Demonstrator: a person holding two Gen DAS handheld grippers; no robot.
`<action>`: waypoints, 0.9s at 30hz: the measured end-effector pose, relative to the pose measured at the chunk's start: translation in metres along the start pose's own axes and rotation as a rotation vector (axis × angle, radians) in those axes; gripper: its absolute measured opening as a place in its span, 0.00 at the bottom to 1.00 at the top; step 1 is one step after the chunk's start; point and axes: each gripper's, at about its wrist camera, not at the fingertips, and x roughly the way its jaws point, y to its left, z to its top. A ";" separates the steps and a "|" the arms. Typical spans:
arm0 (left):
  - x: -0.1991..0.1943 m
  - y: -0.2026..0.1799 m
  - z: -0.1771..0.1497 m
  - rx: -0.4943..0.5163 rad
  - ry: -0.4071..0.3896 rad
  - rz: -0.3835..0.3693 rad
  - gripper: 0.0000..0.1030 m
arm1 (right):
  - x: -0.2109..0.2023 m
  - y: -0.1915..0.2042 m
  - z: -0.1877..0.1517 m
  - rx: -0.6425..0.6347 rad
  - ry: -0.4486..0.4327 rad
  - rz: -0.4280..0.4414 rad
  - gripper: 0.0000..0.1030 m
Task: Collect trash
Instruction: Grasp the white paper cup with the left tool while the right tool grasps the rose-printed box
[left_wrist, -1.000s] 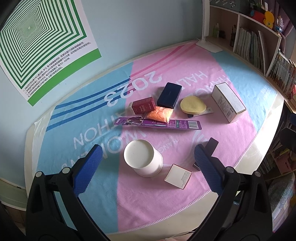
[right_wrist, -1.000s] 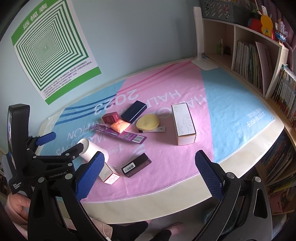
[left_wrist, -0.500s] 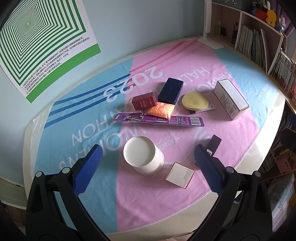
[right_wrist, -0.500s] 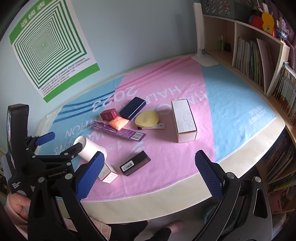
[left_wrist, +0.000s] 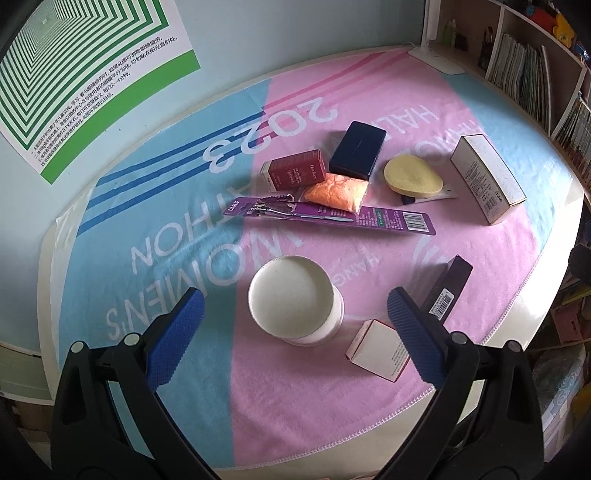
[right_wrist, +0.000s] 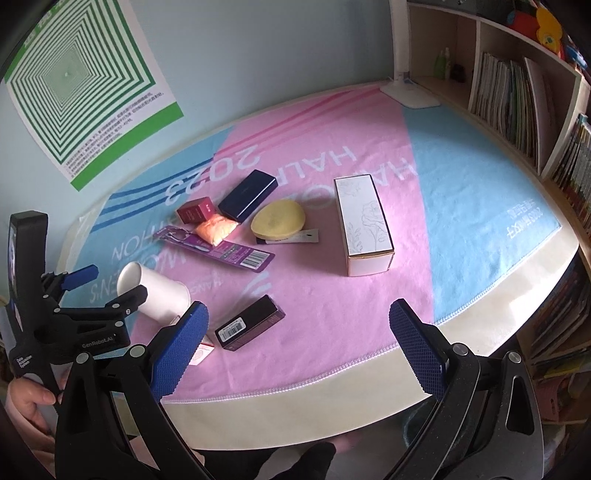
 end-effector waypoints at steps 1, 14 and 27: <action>0.003 0.001 0.001 -0.002 0.007 -0.003 0.93 | 0.004 -0.001 0.002 -0.002 0.006 -0.003 0.94; 0.043 0.008 0.007 -0.028 0.143 -0.053 0.85 | 0.063 -0.023 0.029 -0.009 0.096 -0.035 0.94; 0.076 0.010 0.006 -0.056 0.252 -0.090 0.59 | 0.109 -0.035 0.044 -0.017 0.167 -0.048 0.94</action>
